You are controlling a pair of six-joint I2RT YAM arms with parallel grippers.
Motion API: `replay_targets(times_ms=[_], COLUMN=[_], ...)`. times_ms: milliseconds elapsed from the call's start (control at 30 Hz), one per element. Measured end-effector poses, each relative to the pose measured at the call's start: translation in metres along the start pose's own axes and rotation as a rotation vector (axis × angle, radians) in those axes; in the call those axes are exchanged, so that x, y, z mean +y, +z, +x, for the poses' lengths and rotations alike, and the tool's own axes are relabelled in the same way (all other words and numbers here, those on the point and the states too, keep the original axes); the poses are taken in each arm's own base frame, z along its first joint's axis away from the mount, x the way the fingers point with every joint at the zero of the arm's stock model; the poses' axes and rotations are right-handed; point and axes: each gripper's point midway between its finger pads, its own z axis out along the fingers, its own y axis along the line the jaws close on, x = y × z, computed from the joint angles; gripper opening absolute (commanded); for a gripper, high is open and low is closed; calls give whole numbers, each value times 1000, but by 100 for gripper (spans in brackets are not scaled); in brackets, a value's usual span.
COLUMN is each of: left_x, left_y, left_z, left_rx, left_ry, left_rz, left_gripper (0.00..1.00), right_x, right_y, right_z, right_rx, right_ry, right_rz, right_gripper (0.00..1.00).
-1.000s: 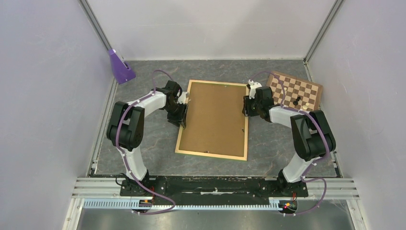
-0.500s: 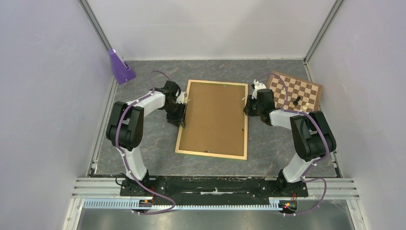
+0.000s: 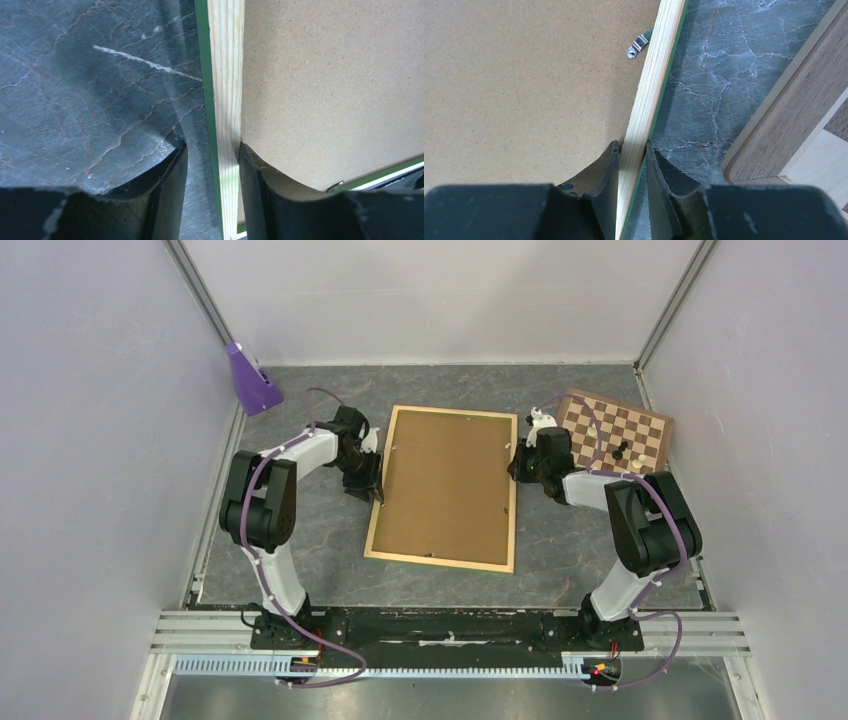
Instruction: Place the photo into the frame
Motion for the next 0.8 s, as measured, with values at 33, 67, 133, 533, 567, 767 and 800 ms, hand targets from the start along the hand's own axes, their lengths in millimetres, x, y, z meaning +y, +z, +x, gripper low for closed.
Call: replay_targets(times_ms=[33, 67, 133, 533, 567, 767, 800], left_x=[0, 0, 0, -5, -6, -15, -15], left_y=[0, 0, 0, 2, 2, 5, 5], left_z=[0, 0, 0, 1, 1, 1, 1], left_rx=[1, 2, 4, 11, 11, 10, 10], left_ry=[-3, -4, -5, 11, 15, 44, 44], left_rz=[3, 4, 3, 7, 7, 10, 10], left_gripper=[49, 49, 49, 51, 52, 50, 49], right_x=[0, 0, 0, 0, 0, 0, 0], right_y=[0, 0, 0, 0, 0, 0, 0], right_z=[0, 0, 0, 0, 0, 0, 0], right_rx=[-1, 0, -2, -1, -1, -1, -1], right_ry=[0, 0, -1, 1, 1, 1, 1], right_rz=[-1, -1, -2, -7, -7, -7, -8], right_gripper=[19, 19, 19, 18, 18, 18, 18])
